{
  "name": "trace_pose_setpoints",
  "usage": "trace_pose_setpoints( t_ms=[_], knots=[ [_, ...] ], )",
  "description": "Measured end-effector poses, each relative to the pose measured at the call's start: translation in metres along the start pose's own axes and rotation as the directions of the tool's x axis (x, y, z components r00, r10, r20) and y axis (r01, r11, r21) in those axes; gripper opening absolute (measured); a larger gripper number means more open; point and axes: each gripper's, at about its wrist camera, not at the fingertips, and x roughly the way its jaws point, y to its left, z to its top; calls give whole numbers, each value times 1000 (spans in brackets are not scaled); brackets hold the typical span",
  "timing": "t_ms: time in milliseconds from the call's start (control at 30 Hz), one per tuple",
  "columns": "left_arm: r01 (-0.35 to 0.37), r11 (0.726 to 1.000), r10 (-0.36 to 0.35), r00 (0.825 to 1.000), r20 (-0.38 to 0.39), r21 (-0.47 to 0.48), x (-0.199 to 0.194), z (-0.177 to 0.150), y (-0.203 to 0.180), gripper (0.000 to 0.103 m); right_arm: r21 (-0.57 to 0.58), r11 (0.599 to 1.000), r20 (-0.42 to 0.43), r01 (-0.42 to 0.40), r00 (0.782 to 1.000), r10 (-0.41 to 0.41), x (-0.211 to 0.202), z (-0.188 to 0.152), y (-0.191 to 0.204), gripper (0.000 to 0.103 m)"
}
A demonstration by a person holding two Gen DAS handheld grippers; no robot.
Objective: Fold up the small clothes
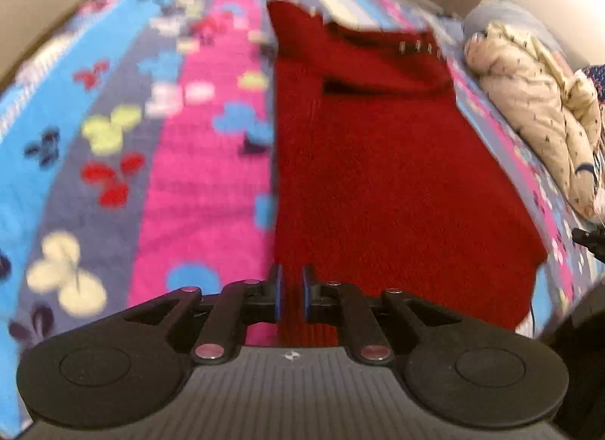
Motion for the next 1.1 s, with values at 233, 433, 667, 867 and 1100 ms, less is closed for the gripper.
trace_pose_setpoints(
  t_ms=[233,433,667,867,1100],
  knots=[
    [-62,998,63,998,-32,17,31,16,-22,51,-197,980,-44,-3,999,-5,41,-3,41,59],
    [-175,984,179,974,-139,39,67,9,-13,25,-322,940,-161,116,971,-175,88,-17,60,41],
    [-154,982,159,986,-38,110,46,9,-31,10,-266,963,-73,42,995,-64,41,-18,58,8],
    [-174,981,181,981,-69,90,47,13,-27,12,-137,990,-67,-42,997,33,13,-5,31,7],
    [-228,963,218,972,86,142,32,21,-49,32,-294,954,-128,52,987,-93,37,-23,59,14]
  ],
)
